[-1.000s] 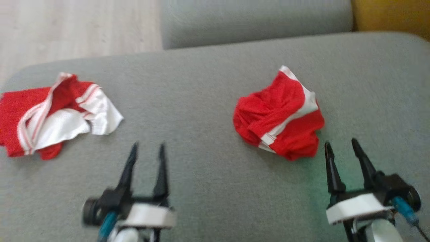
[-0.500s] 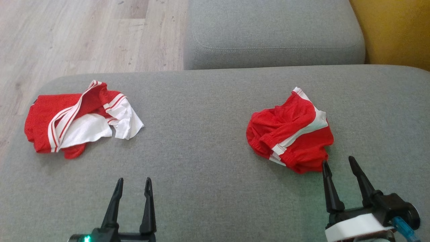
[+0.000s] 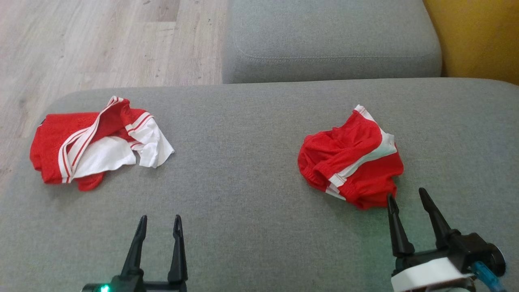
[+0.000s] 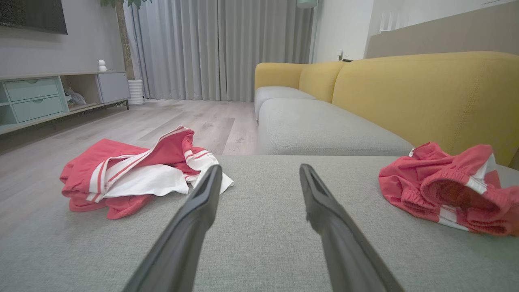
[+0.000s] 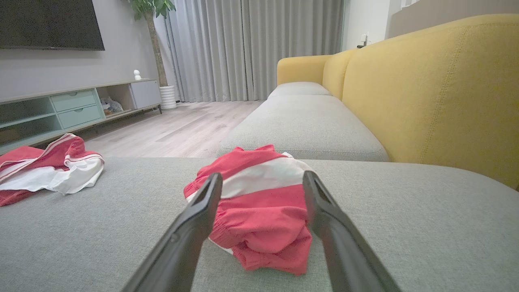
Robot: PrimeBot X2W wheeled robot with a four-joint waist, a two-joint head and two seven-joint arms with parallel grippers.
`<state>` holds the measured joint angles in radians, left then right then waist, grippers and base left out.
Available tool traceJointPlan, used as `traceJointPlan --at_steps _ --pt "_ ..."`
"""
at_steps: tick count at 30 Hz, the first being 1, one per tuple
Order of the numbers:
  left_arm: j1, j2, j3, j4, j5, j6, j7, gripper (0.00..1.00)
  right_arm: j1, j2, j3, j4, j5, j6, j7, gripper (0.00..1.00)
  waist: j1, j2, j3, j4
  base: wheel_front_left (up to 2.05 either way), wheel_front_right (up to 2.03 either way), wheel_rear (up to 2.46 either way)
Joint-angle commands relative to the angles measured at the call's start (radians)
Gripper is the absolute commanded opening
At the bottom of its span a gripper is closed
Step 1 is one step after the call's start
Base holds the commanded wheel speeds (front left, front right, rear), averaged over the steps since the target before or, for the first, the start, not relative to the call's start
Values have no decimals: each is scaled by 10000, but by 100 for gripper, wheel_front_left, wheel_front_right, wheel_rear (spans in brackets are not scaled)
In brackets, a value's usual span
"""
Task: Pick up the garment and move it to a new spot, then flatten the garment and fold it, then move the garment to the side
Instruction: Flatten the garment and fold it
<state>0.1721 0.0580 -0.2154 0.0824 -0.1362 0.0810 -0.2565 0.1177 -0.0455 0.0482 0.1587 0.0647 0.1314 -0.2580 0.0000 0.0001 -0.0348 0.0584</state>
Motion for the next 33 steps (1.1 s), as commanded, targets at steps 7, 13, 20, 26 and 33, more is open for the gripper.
traceJointPlan --at_steps 7,13,20,26,33 --pt "-456 -77 327 -216 131 80 -53 100 -244 -47 281 -299 24 -7 -38 100 0 -1 -8 -1 0 0 0" --pt "-454 -77 327 -144 131 96 -53 100 -269 -47 366 -289 -28 -7 -38 100 0 -1 -15 -46 0 0 0" --pt "-498 -77 285 -67 -13 62 -53 100 -290 -47 388 -321 -90 -7 -38 100 0 -1 49 -167 0 0 0" --pt "-617 -77 27 52 -675 -136 -53 100 -412 -47 429 -349 -88 -7 -38 100 0 -1 241 -595 0 0 0" --pt "-1426 -77 -852 777 -1585 -643 -53 100 -614 -47 585 -443 -206 -7 -38 100 0 -1 607 -1547 0 0 0"
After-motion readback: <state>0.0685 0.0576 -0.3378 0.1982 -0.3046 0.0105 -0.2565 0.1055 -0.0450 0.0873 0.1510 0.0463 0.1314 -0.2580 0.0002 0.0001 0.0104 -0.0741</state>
